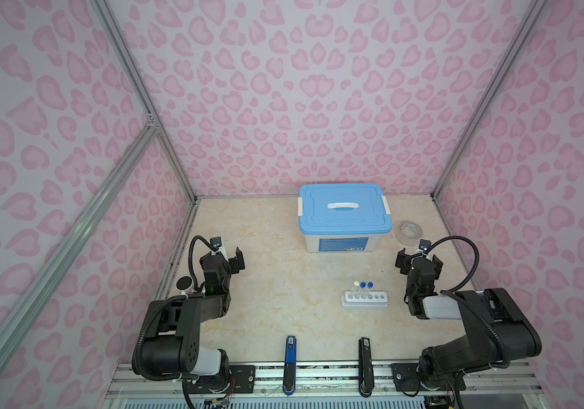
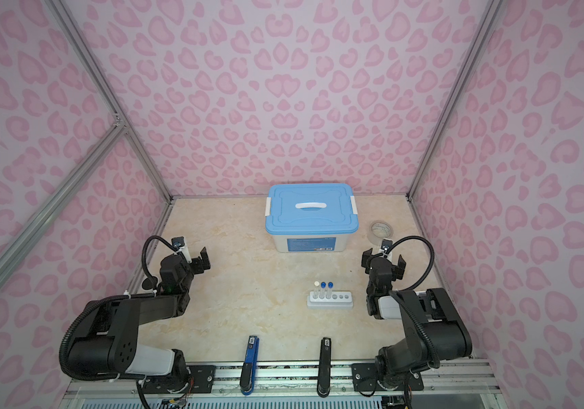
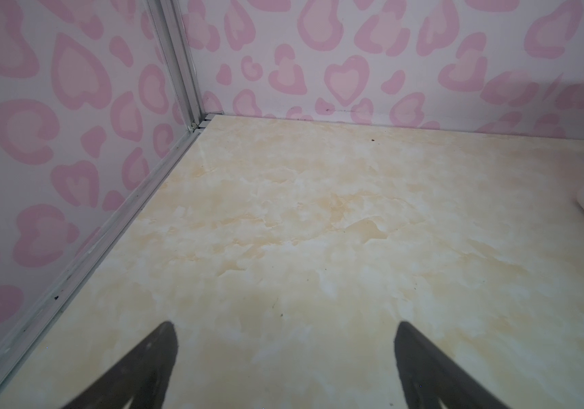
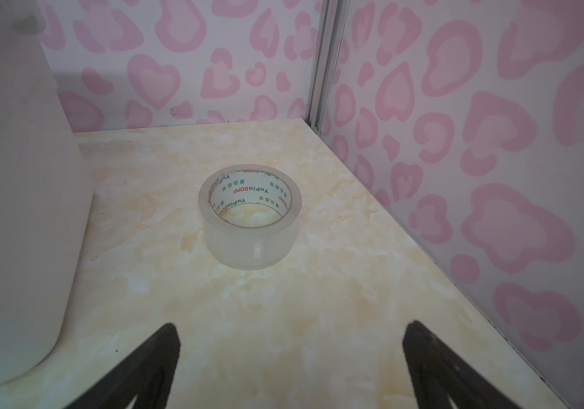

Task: Organize the chemistry lab equipment

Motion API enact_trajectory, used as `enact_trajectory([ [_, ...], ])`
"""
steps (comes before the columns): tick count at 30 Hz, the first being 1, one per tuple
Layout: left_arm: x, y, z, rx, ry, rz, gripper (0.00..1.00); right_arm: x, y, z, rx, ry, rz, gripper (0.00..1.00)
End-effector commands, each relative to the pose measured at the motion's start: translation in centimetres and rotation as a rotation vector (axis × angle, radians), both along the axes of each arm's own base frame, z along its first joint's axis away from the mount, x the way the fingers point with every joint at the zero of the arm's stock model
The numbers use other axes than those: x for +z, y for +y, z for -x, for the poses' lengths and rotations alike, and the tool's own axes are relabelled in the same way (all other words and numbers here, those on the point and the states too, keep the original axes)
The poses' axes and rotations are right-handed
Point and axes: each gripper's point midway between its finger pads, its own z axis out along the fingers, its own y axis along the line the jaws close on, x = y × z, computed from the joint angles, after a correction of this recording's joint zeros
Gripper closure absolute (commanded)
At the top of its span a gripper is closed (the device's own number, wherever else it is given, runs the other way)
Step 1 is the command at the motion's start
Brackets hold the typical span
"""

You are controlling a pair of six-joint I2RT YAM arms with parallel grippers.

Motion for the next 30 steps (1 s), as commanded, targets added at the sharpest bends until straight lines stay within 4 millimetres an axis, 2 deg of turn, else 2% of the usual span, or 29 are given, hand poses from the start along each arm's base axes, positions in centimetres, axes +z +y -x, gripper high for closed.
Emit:
enact_trajectory([
  [1,1.26,-0.12,-0.58,-0.006,-0.054,0.013,0.03,1.33,0.64,-0.94,0.038,-0.071,0.001,0.02],
  [30,1.31,-0.04,-0.64,-0.006,-0.054,0.012,0.03,1.07,0.71,-1.23,0.061,-0.057,-0.017,0.02],
])
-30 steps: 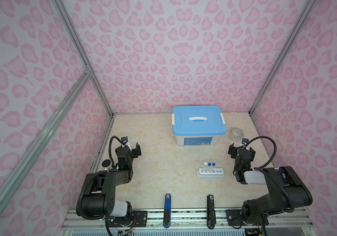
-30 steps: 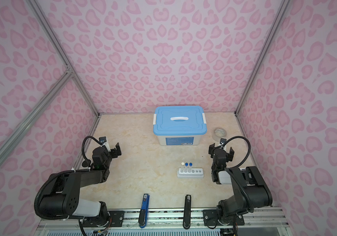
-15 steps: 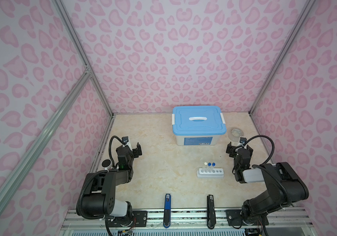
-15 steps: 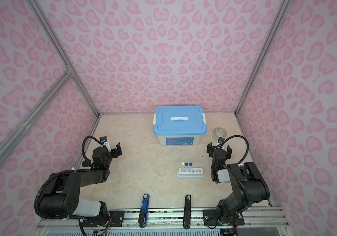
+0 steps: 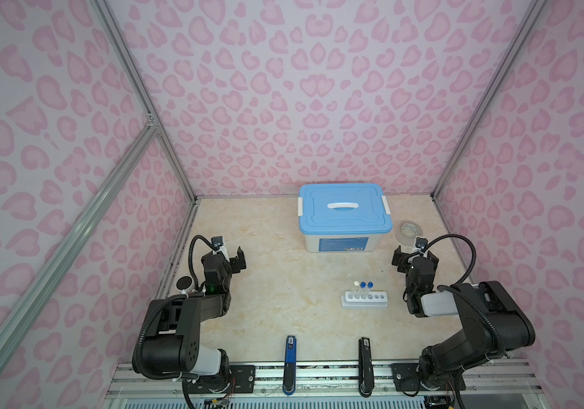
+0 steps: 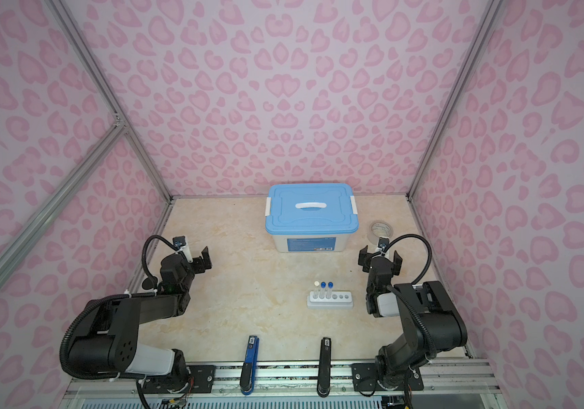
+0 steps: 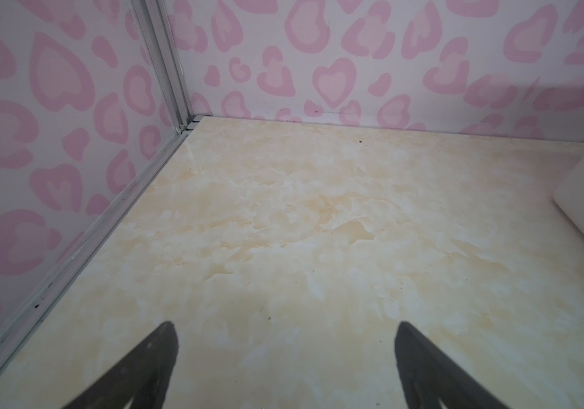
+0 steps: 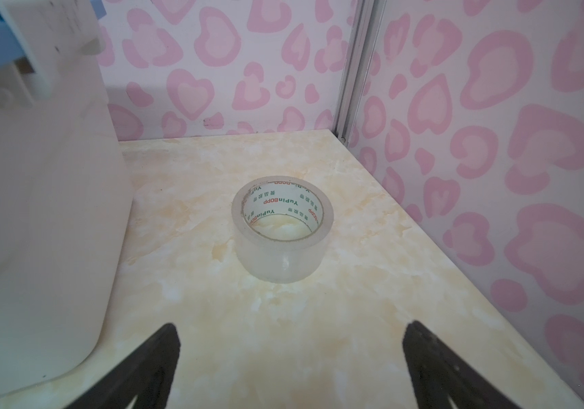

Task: Organize the chemistry lab equipment

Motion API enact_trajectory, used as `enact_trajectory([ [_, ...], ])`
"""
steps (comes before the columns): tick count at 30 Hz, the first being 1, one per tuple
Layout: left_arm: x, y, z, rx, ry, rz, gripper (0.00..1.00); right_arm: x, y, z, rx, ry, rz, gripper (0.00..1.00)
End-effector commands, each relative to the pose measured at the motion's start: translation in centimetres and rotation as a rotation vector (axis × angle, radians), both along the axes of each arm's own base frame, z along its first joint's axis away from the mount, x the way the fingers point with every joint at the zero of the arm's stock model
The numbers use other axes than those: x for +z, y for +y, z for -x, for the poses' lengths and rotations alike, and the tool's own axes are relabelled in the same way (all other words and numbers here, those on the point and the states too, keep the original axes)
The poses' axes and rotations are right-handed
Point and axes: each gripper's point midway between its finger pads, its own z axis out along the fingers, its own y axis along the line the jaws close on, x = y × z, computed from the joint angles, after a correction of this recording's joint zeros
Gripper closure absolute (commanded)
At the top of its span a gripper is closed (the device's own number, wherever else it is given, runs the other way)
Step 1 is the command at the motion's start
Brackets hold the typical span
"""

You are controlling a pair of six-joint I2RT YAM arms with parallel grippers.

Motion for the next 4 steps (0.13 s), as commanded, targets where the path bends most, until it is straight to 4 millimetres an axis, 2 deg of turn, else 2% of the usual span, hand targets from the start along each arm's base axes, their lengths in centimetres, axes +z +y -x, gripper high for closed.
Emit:
enact_trajectory([
  [1,1.26,-0.07,-0.5,-0.003,-0.052,0.003,0.03,0.41,0.09,-0.21,0.005,-0.018,-0.002,0.02],
  [4,1.27,-0.08,-0.47,-0.003,-0.053,0.003,0.03,0.43,0.02,-0.25,0.004,-0.019,-0.004,0.02],
])
